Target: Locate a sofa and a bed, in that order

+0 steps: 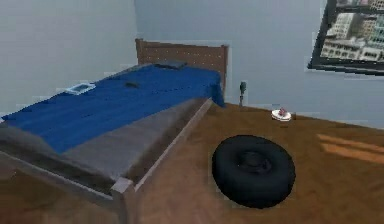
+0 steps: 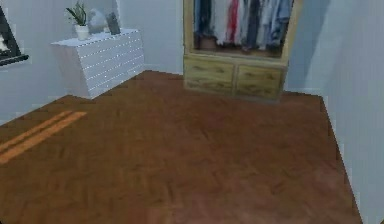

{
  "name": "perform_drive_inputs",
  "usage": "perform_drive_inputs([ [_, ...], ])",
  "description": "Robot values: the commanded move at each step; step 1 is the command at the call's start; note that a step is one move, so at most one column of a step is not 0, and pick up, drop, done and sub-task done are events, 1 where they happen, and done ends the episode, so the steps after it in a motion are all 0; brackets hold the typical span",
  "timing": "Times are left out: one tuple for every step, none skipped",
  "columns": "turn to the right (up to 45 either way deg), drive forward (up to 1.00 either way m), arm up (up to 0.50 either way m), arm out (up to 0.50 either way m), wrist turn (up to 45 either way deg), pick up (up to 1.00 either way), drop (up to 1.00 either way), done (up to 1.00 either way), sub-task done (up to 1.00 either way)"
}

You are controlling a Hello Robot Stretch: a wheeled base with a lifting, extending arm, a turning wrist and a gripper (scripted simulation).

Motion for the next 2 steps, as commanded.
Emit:
perform_drive_inputs([
  [0.0,0.15,0.00,0.00,0.0,0.00,0.00,0.00,0.00],
  [-15.0,0.00,0.00,0.00,0.0,0.00,0.00,0.00,0.00],
])
